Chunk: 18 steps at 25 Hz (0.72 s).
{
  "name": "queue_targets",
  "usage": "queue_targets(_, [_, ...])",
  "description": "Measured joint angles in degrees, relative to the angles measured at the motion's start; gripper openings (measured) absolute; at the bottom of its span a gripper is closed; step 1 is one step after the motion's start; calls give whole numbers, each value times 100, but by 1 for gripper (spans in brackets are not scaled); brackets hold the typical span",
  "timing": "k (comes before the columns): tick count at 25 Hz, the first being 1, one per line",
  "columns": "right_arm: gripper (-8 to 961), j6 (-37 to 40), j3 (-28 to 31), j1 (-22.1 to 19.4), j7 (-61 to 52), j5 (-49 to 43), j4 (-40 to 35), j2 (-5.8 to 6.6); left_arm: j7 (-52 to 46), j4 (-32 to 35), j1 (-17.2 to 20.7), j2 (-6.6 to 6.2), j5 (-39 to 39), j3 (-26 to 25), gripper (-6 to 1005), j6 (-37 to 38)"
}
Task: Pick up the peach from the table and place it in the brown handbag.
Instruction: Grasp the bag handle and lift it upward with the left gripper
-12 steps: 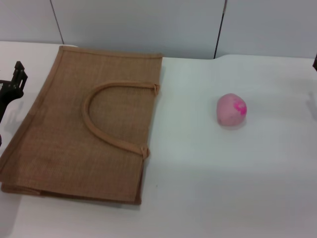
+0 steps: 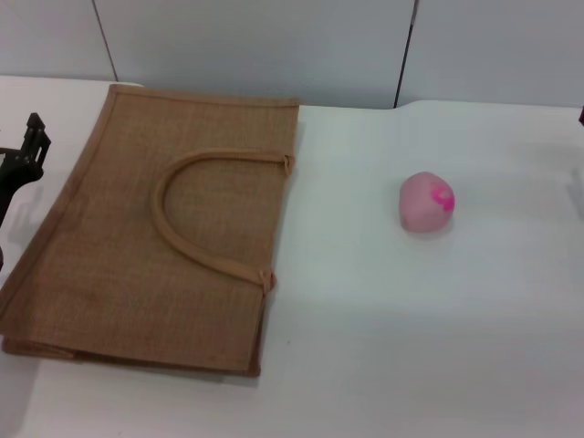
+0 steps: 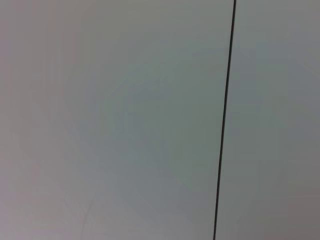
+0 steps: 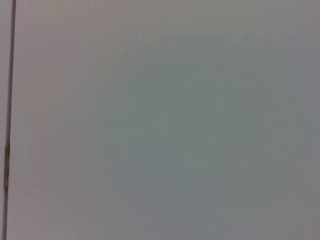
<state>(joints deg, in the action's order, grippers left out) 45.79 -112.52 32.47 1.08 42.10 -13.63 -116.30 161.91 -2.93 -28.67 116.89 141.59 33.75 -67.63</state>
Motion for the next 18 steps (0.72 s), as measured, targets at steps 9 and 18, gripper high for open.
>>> queue_targets(9, [788, -143, 26, 54, 2, -1, 1, 11, -10, -7, -14, 0, 0, 0, 631, 154])
queue_targets(18, [789, -215, 31, 103, 4, -6, 59, 18, -194, -6, -25, 0, -45, 26, 625, 127])
